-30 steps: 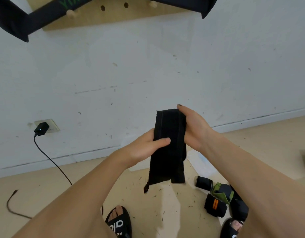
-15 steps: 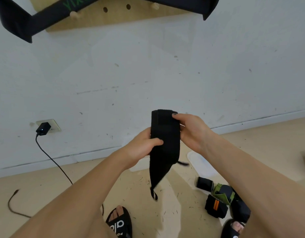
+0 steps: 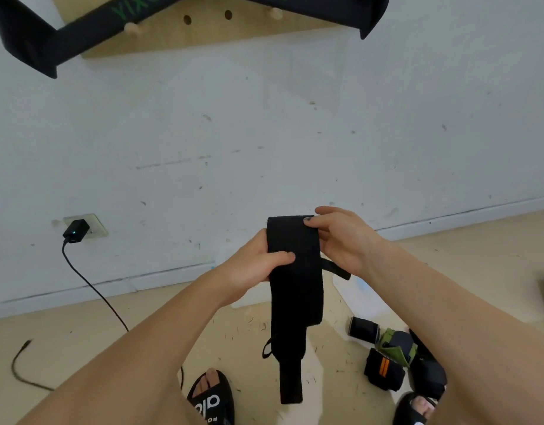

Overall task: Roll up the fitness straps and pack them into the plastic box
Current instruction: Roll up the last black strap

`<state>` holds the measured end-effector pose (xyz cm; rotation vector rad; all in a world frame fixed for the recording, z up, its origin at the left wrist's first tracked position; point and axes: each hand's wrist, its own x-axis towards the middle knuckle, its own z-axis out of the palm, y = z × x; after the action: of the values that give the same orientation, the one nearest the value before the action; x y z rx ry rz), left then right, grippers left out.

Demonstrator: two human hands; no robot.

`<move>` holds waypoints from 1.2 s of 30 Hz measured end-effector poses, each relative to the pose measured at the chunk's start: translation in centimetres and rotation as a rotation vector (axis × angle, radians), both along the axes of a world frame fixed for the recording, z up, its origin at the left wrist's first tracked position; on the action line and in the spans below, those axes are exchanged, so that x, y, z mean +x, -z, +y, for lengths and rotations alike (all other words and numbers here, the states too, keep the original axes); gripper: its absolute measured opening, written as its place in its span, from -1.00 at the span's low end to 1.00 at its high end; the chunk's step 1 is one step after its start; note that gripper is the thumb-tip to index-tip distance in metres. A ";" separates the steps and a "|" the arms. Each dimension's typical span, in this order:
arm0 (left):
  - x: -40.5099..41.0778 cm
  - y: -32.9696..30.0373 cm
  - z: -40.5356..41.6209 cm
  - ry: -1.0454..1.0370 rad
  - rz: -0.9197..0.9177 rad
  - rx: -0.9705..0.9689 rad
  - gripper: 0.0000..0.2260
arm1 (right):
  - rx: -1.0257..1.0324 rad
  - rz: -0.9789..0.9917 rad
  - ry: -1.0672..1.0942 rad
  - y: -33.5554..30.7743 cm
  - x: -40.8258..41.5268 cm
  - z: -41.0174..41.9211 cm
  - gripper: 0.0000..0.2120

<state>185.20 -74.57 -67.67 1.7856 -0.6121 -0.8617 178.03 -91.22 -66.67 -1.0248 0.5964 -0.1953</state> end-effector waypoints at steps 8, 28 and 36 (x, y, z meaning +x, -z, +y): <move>0.4 -0.4 -0.3 -0.292 -0.142 -0.026 -0.66 | -0.173 0.053 -0.171 -0.1 -0.9 0.1 -0.52; 1.3 0.0 0.2 -0.174 -0.744 0.017 -0.96 | -0.356 -0.038 -0.187 0.2 -0.2 -0.8 -0.84; 1.5 -0.8 0.1 -0.204 -0.628 -0.048 -0.91 | -0.663 -0.104 -0.196 -0.4 -0.7 -0.4 -0.85</move>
<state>186.72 -74.49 -66.88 2.0336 -0.8165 -0.1306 177.31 -91.61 -66.31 -1.6939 0.3312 -0.2804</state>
